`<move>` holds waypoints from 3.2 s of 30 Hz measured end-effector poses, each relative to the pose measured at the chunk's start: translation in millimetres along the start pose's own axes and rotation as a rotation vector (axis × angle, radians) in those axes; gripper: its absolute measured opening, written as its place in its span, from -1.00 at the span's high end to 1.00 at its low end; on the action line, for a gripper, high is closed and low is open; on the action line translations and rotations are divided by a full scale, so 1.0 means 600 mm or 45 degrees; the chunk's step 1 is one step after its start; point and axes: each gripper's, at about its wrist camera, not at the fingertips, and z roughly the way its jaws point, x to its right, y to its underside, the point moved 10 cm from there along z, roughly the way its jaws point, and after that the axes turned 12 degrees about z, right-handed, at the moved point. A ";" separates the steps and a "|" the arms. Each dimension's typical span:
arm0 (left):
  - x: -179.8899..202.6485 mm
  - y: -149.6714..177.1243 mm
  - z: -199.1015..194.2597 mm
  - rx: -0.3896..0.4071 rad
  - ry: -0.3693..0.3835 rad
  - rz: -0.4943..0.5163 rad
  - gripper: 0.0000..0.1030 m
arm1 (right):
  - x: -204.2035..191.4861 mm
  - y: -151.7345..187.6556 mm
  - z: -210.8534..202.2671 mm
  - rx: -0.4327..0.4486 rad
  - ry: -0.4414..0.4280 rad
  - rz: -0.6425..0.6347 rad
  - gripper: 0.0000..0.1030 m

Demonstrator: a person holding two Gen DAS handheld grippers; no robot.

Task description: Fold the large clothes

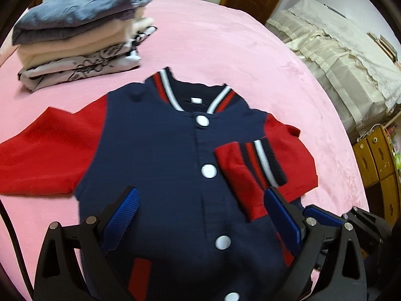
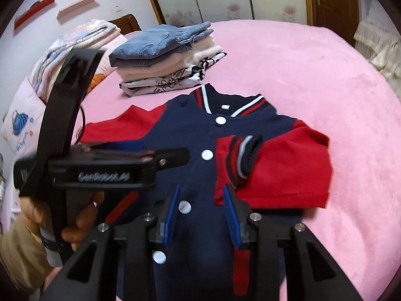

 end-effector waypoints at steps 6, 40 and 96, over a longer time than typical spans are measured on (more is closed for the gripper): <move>0.055 -0.005 0.022 -0.050 -0.086 0.097 -0.92 | 0.045 0.016 -0.026 0.027 0.098 0.005 0.30; 0.024 -0.178 -0.082 0.307 -0.167 0.160 0.76 | 0.226 -0.031 0.060 0.049 0.314 0.266 0.32; -0.081 -0.070 0.028 0.117 -0.327 0.077 -0.15 | 0.143 -0.114 0.084 0.061 0.171 0.289 0.71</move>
